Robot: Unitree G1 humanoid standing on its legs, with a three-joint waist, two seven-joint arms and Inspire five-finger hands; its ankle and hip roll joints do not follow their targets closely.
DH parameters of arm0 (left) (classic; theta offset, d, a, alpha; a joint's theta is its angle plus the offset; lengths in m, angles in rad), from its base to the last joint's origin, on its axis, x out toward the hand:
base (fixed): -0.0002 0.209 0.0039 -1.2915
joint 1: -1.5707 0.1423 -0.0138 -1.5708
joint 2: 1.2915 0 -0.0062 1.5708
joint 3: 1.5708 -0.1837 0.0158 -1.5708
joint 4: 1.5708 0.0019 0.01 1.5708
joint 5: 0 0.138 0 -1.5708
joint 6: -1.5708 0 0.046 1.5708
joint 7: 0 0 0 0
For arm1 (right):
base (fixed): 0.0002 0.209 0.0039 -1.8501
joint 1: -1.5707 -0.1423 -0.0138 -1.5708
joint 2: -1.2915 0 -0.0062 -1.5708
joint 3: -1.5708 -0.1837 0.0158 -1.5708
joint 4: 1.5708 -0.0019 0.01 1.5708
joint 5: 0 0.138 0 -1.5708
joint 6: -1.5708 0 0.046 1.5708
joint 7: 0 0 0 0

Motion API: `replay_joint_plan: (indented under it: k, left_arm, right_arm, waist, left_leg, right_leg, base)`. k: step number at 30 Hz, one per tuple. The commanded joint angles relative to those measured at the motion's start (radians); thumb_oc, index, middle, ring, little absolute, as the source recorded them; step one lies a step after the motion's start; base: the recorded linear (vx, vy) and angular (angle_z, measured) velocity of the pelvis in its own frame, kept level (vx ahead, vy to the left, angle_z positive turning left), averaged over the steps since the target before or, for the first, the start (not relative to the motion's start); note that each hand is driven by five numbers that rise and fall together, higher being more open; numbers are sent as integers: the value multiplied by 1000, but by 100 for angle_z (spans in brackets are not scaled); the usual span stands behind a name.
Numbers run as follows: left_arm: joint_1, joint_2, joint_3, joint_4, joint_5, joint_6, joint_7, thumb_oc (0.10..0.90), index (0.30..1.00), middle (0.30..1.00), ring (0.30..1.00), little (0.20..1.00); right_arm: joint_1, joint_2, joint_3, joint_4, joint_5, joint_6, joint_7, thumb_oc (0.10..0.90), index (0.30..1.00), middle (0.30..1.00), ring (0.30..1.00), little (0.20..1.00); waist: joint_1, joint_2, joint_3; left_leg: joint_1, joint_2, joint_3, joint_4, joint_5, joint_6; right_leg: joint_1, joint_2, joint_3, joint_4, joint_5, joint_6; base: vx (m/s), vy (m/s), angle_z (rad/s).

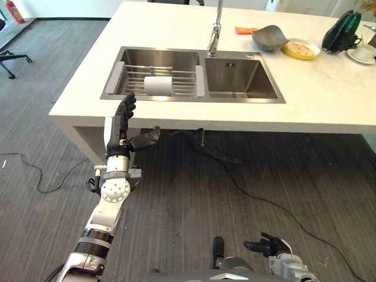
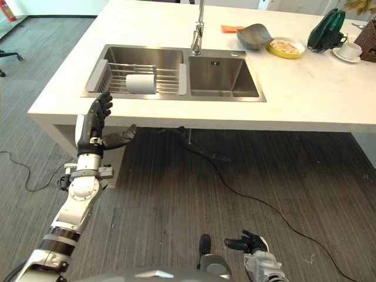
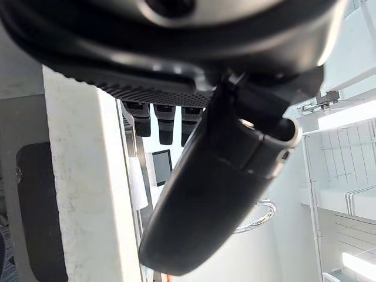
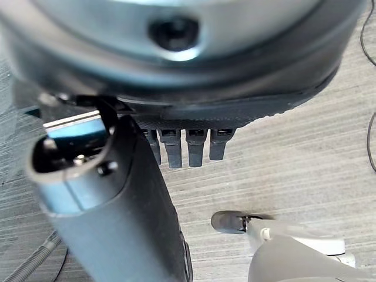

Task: Place the dishes in the dishwasher.

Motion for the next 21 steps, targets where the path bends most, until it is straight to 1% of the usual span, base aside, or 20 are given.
replay_joint_plan:
  k: [1,2,4,5,6,7,8,9,10,11,12,13,14,16,17,18,19,21]
  left_arm:
    - [-102,143,80,-130,105,23,24,800,900,900,900,900]
    - [-110,143,79,-130,104,23,30,800,900,900,900,900]
    - [-124,144,76,-126,103,25,39,800,900,900,900,900]
    - [-131,148,72,-136,104,24,43,800,900,900,900,900]
    - [-139,156,64,-143,113,23,41,800,900,900,900,900]
    - [-155,168,56,-151,134,25,47,800,900,900,900,900]
    - [-156,167,53,-151,136,26,49,800,900,900,900,900]
    - [-178,181,41,-166,169,43,58,800,900,900,900,900]
    - [-176,181,44,-172,171,46,61,800,900,900,900,900]
    - [-162,180,54,-179,167,47,60,800,900,900,900,900]
    - [-149,173,63,-195,168,46,65,800,900,900,900,900]
    - [-152,173,62,-197,172,46,66,800,900,900,900,900]
    - [-157,173,55,-209,177,45,64,800,900,900,900,900]
    - [-164,189,43,-219,187,52,57,800,900,900,900,900]
    - [-175,197,32,-227,192,55,48,800,900,900,900,900]
    - [-193,212,15,-225,205,62,42,800,900,900,900,900]
    - [-200,216,8,-224,208,67,36,800,900,900,900,900]
    - [-219,226,-18,-229,211,75,20,800,900,900,900,900]
  right_arm:
    - [-41,-20,55,-25,15,-3,14,800,900,900,900,900]
    - [-44,-29,48,-24,16,-2,9,800,900,900,900,900]
    - [-38,-53,25,-16,13,1,-6,800,900,900,900,900]
    - [-29,-65,8,-14,15,1,-13,800,900,900,900,900]
    - [-17,-73,-5,-16,15,1,-14,800,900,900,900,900]
    - [-9,-77,-6,-17,9,-3,-16,800,900,900,900,900]
    - [-7,-76,-8,-18,9,-3,-16,800,900,900,900,900]
    - [-7,-71,8,-19,-16,-4,-23,800,900,900,900,900]
    - [-10,-64,15,-19,-25,-4,-26,800,900,900,900,900]
    - [-12,-58,18,-18,-35,-2,-28,800,900,900,900,900]
    - [-4,-46,20,-18,-42,-3,-28,800,900,900,900,900]
    - [-1,-39,17,-17,-41,-3,-27,800,900,900,900,900]
    - [1,-32,11,-19,-34,-4,-30,800,900,900,900,900]
    - [-2,-15,12,-27,-23,-1,-27,800,900,900,900,900]
    - [-3,-4,14,-38,-18,-3,-25,800,900,900,900,900]
    - [0,11,24,-54,-16,-3,-21,800,900,900,900,900]
    - [5,21,35,-66,-21,-3,-17,800,900,900,900,900]
    - [-3,39,59,-100,-30,-2,-11,800,900,900,900,900]
  waist:
    - [21,-36,-6]
    - [22,-35,1]
    - [22,-32,-2]
    - [24,-31,-10]
    - [24,-26,-18]
    - [26,-15,-21]
    - [27,-18,-24]
    - [36,-7,-29]
    - [44,0,-30]
    - [41,7,-41]
    - [38,11,-55]
    - [33,8,-68]
    - [30,-3,-79]
    - [33,-31,-95]
    - [31,-40,-97]
    - [33,-54,-92]
    - [31,-60,-91]
    - [26,-72,-69]
  left_leg:
    - [-205,-83,-96,418,107,-21]
    - [-237,-87,-89,429,111,-19]
    - [-272,-66,-40,326,121,-6]
    - [-266,-51,-4,231,115,3]
    - [-261,-37,21,136,133,5]
    - [-291,-18,46,54,167,1]
    - [-278,-22,48,25,182,0]
    - [-299,-20,32,-58,211,-4]
    - [-308,-22,10,-62,221,-12]
    - [-297,-22,-3,-69,218,-7]
    - [-286,-22,-12,-75,228,-13]
    - [-277,-24,-5,-75,227,-13]
    - [-260,-35,4,-75,214,-5]
    - [-226,-66,8,-75,179,17]
    - [-214,-76,15,-75,168,28]
    - [-197,-86,29,-75,154,40]
    - [-184,-93,30,-75,138,52]
    - [-157,-107,42,-75,118,79]
  right_leg:
    - [227,-51,32,-145,-105,46]
    - [235,-51,24,-145,-113,43]
    - [247,-50,15,-145,-127,44]
    - [250,-53,8,-145,-134,50]
    - [255,-51,3,-145,-139,58]
    - [267,-48,-1,-145,-151,65]
    - [267,-50,-2,-145,-154,65]
    - [279,-46,-2,-145,-175,72]
    - [285,-43,4,-145,-185,74]
    - [288,-38,5,-145,-191,76]
    - [296,-35,8,-145,-198,79]
    - [303,-40,5,-145,-196,80]
    - [310,-52,0,-145,-196,86]
    - [331,-81,11,-145,-175,99]
    - [328,-94,12,-115,-170,106]
    - [308,-116,17,-55,-178,118]
    - [286,-123,23,-3,-174,126]
    - [197,-121,64,182,-144,145]
  base:
    - [22,-196,21]
    - [77,-116,11]
    - [153,-11,34]
    - [222,54,50]
    - [252,92,23]
    - [180,72,51]
    - [243,85,96]
    - [228,74,96]
    - [272,109,47]
    - [228,114,-25]
    - [226,117,-43]
    - [247,139,-37]
    - [239,148,-16]
    - [237,167,-22]
    - [177,203,-44]
    - [128,205,-32]
    - [84,249,-21]
    - [32,241,-6]
